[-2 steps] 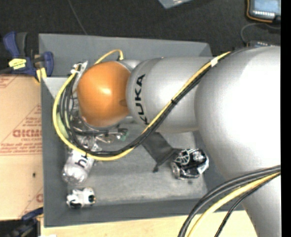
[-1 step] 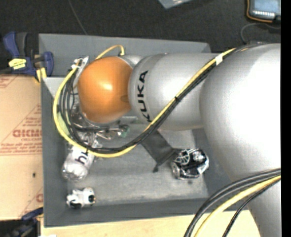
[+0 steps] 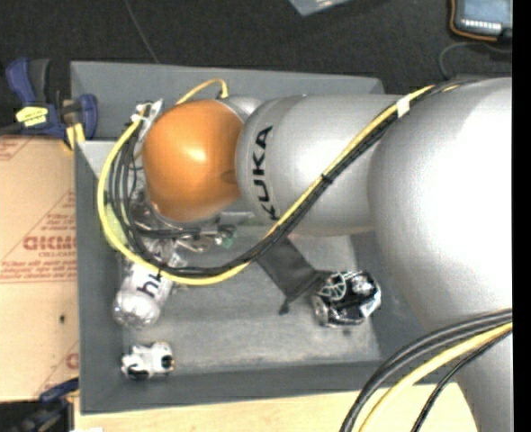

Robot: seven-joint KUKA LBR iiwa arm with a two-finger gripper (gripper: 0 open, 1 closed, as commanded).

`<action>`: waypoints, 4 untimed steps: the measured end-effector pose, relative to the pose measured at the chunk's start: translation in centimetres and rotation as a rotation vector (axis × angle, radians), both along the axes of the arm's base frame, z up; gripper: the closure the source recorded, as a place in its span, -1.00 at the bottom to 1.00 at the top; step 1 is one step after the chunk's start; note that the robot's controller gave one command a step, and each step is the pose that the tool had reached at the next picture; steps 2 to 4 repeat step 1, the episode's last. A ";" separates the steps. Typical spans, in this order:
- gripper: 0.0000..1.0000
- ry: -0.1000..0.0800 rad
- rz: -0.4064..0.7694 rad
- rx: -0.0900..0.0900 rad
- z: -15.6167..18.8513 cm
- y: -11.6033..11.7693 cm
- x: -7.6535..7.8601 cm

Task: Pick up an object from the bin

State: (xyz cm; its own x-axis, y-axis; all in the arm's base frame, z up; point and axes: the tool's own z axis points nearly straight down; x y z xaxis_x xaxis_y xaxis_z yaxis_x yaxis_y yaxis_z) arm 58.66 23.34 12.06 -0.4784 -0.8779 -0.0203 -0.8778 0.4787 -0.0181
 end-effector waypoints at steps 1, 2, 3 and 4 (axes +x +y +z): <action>1.00 -0.001 -0.002 0.001 0.3 0.0 0.0; 1.00 -0.001 -0.002 0.001 0.3 0.0 0.0; 1.00 -0.001 -0.002 0.001 0.3 0.0 0.0; 1.00 -0.001 -0.002 0.001 0.3 0.0 0.0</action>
Offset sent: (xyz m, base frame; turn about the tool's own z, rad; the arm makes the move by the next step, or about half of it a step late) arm 0.0000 0.0001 0.0363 0.0000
